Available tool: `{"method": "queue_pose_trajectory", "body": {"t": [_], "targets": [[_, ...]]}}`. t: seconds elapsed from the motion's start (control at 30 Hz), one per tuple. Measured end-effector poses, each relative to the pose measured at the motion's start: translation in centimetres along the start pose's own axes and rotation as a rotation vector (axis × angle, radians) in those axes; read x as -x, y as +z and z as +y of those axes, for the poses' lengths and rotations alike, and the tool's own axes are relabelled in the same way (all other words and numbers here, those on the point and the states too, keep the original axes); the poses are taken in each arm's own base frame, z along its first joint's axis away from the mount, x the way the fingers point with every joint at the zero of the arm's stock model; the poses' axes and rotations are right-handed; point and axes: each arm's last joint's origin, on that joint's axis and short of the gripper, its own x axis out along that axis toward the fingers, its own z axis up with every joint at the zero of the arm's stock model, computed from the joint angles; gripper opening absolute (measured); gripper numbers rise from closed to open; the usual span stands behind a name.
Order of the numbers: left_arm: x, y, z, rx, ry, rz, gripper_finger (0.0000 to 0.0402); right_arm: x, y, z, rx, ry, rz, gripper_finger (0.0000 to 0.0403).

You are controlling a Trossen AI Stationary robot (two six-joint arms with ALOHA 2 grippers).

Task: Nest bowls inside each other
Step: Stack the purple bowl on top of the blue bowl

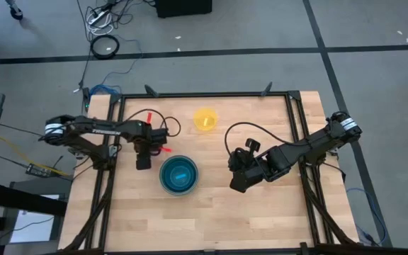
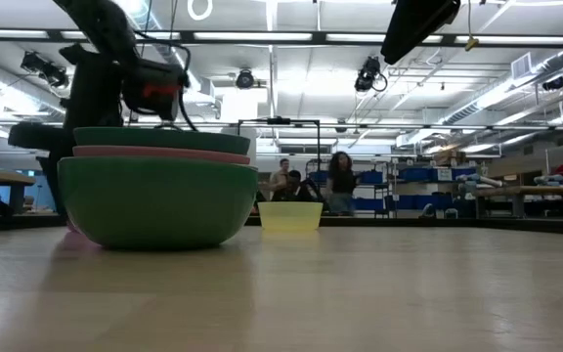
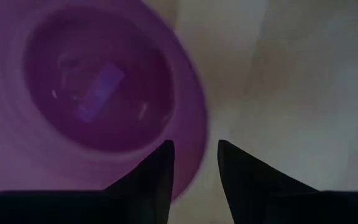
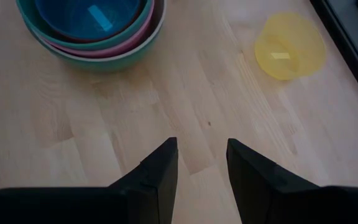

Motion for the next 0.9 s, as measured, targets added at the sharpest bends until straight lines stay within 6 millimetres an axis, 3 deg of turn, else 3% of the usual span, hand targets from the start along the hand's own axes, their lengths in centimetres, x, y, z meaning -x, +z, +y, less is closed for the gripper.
{"method": "queue_pose_trajectory", "body": {"t": [0.17,0.33,0.43,0.63,0.77,0.9], "targets": [[-1.5,0.6,0.0,-0.003,0.005,0.084,0.0114,0.0,0.0,0.0,0.001,-0.001,0.0,0.0125],[-1.8,0.8,0.0,-0.004,-0.009,0.102,0.0018,0.0,0.0,0.0,0.002,-0.001,0.001,0.0125],[-1.3,1.0,0.0,0.003,-0.005,0.067,0.0009,0.0,0.0,0.0,0.002,-0.002,0.001,0.0125],[2.4,2.0,0.2,0.04,0.016,-0.139,0.0005,0.0,0.0,0.0,0.004,-0.004,0.002,0.0125],[6.3,2.0,0.2,0.079,0.088,-0.251,0.0003,0.0,0.0,0.0,0.005,-0.004,0.003,0.0125],[10.4,2.0,-0.9,0.098,0.047,-0.419,0.0003,0.0,-0.1,-0.1,-0.004,-0.008,0.006,0.0125]]}}
